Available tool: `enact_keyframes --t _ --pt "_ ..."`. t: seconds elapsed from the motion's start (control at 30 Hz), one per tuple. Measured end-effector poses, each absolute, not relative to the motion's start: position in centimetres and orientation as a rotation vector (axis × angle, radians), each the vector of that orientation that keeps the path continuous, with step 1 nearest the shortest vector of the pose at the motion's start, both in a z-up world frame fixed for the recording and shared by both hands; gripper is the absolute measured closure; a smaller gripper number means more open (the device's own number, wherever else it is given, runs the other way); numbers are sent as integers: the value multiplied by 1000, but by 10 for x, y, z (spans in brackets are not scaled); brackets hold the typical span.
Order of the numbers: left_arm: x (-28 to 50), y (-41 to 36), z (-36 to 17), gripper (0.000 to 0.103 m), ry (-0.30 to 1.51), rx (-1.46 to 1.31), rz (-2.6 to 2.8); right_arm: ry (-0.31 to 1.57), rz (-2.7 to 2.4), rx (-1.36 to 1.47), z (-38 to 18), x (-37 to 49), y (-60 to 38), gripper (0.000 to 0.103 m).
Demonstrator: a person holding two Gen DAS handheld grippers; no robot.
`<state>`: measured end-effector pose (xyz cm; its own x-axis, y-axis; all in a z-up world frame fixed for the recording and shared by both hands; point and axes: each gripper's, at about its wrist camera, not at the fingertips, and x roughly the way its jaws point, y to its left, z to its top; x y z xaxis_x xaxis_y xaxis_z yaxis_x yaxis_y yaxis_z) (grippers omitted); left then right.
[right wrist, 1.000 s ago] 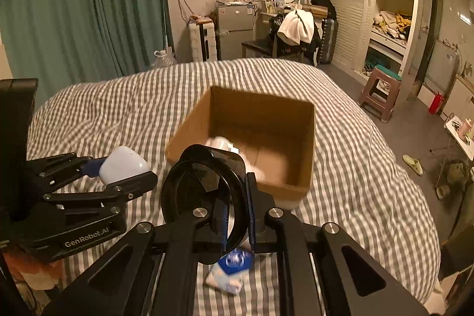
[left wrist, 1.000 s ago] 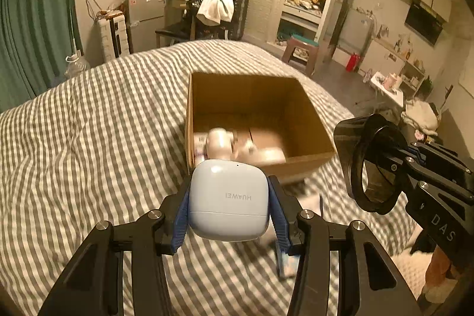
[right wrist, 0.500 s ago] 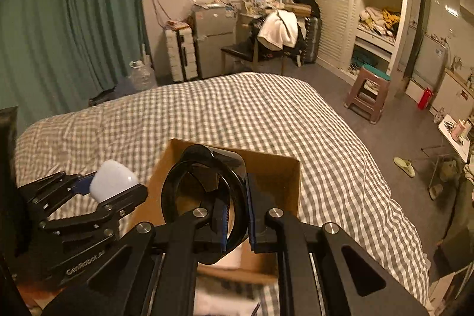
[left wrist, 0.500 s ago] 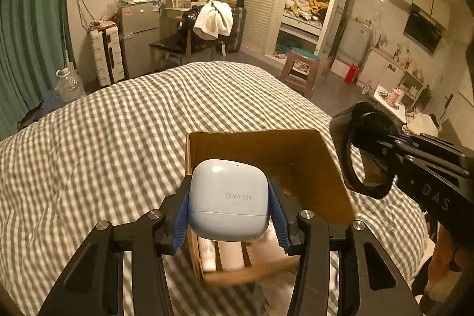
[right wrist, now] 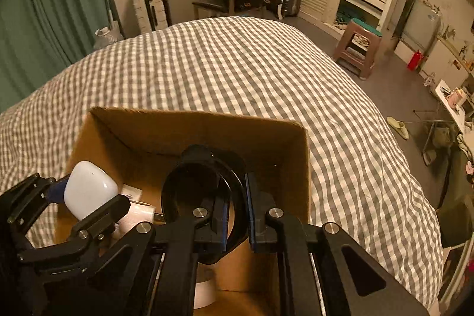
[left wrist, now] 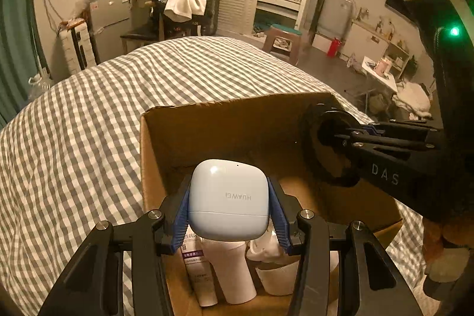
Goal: Organize objects
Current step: 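Carry the headband and earbud case into the box and open both tools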
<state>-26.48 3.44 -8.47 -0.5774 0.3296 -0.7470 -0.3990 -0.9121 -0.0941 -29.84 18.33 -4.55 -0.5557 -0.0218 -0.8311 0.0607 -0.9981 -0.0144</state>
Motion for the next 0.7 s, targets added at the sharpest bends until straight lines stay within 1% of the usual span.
enact_keyframes --t 0.07,0.2,0.27,0.3,0.33,0.37,0.4,0.43,0.47,0.5,0.53,0.7 --pt "-262 40 -86 54 173 -1146 2482 48 -2719 1449 -47 -297 185 93" --pt "-258 39 -86 53 155 -1153 2474 48 -2705 1425 -42 -292 185 93" --pt "-259 37 -85 53 129 -1189 2471 39 -2708 1413 -37 -287 184 87" --pt "-259 35 -84 51 112 -1203 2466 33 -2708 1418 -35 -286 184 74" --pt "-257 35 -83 46 94 -1207 2462 33 -2713 1433 -33 -284 183 63" --pt "-254 33 -79 43 88 -1196 2472 30 -2721 1427 -30 -284 181 58" --pt "-252 32 -76 36 91 -1182 2485 22 -2728 1409 -26 -282 181 52" --pt "-251 31 -72 30 97 -1169 2495 13 -2738 1390 -21 -279 182 52" --pt "-247 30 -67 28 96 -1150 2504 7 -2743 1384 -18 -279 181 51" --pt "-246 29 -63 23 88 -1135 2506 -3 -2746 1376 -13 -277 182 48" --pt "-244 27 -58 20 73 -1119 2506 -12 -2746 1367 -9 -276 181 44" --pt "-231 20 -37 12 44 -1076 2518 -33 -2782 1297 18 -260 186 38"
